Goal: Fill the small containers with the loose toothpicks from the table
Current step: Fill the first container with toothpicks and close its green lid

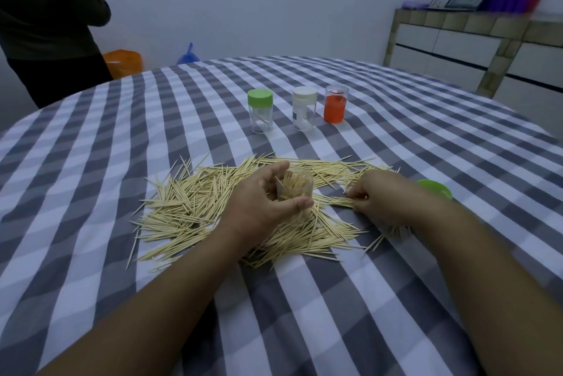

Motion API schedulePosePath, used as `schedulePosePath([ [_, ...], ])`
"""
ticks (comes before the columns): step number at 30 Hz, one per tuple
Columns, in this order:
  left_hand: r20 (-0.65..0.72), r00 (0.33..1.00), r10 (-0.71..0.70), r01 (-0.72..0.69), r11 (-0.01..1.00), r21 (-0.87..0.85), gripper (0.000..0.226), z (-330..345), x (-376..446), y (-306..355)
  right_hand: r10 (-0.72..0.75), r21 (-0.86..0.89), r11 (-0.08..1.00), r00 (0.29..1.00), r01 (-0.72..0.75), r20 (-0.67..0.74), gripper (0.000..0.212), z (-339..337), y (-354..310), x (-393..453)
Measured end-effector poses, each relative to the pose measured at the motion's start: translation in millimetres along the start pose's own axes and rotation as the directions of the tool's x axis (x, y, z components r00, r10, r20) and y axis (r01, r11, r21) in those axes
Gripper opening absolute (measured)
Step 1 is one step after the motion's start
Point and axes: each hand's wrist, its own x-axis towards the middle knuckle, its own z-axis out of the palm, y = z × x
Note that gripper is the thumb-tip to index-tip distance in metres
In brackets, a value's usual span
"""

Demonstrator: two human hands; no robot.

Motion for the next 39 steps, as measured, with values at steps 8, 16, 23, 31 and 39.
schedulePosePath([
  [8,-0.006,1.0,0.0,0.0,1.0,0.01,0.093,0,0,-2,-0.027,-0.201,0.979,0.98,-0.014,-0.198,0.014,10,-14,6],
  [16,0.001,1.0,0.009,-0.009,1.0,0.007,0.096,0,2,-3,0.163,0.778,0.619,0.95,0.11,-0.265,0.017,-2,-18,-2],
  [23,-0.003,1.0,0.003,-0.003,1.0,0.012,0.088,1,2,-3,0.29,0.973,-0.086,0.94,0.215,-0.182,0.016,-1,-37,-1],
  [31,0.003,1.0,0.003,-0.003,1.0,0.004,0.08,1,2,-3,0.421,0.833,-0.198,0.813,0.516,-0.404,0.022,3,-63,-3],
  [39,0.003,1.0,0.015,-0.015,1.0,0.0,0.079,0,1,-2,0.276,0.921,0.065,0.88,0.384,-0.387,0.02,21,-72,0],
])
